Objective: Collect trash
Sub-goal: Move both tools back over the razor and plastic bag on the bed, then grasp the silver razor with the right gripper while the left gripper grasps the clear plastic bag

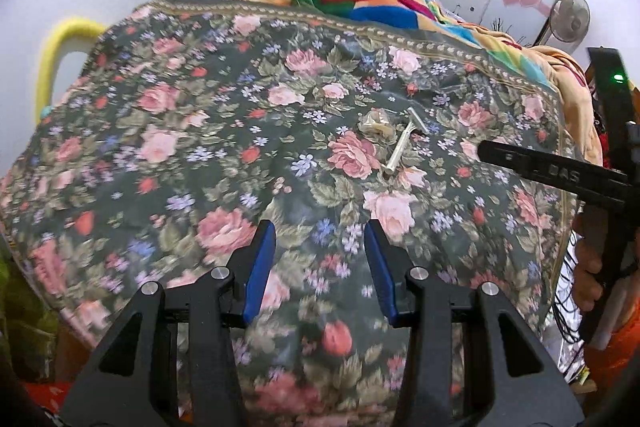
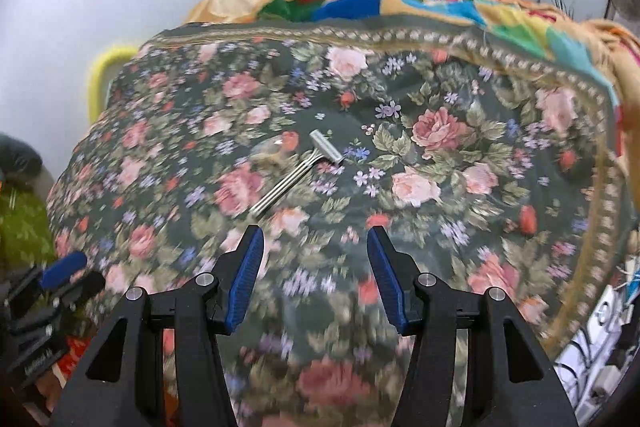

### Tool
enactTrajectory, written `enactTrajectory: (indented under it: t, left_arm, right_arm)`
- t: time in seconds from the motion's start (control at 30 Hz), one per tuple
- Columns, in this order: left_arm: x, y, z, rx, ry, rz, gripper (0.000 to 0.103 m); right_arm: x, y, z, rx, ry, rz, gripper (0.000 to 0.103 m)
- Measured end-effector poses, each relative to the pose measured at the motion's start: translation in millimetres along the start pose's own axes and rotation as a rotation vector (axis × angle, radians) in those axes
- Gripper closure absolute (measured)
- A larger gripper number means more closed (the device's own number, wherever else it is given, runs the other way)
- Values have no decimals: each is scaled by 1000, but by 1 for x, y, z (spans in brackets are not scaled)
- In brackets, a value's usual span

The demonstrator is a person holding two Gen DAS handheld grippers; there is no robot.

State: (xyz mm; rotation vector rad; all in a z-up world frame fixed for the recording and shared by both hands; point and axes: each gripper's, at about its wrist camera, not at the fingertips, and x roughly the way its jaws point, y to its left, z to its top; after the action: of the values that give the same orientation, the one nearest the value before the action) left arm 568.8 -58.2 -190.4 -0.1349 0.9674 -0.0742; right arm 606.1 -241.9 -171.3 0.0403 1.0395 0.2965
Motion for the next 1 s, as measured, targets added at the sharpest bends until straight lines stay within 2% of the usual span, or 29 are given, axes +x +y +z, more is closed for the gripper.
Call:
enactTrajectory:
  t: [0.2, 0.47, 0.5, 0.53, 0.57, 0.67, 0.8, 1.0]
  left_arm:
    - [36, 0, 12, -8, -7, -6, 58]
    - [67, -3, 24, 7, 18, -11, 55]
    - [71, -5, 25, 12, 21, -9, 55]
    - [75, -6, 27, 14, 25, -8, 55]
    - [78, -8, 29, 18, 30, -11, 55]
    - [87, -17, 36, 27, 29, -27, 55]
    - [99, -32, 50, 29, 26, -72, 55]
    - [128, -59, 72, 80, 26, -63, 55]
  right_arm:
    - [54, -9, 26, 12, 26, 23, 53]
    - [99, -10, 50, -63, 8, 10, 54]
    - [102, -10, 50, -80, 4, -3, 56]
    - [105, -10, 51, -91, 3, -12, 65]
    - [107, -10, 50, -107, 4, -19, 79]
    - [102, -9, 46, -166, -30, -44, 86]
    - [73, -17, 24, -183, -108, -66, 88]
    - [50, -58, 6, -72, -109, -96, 88]
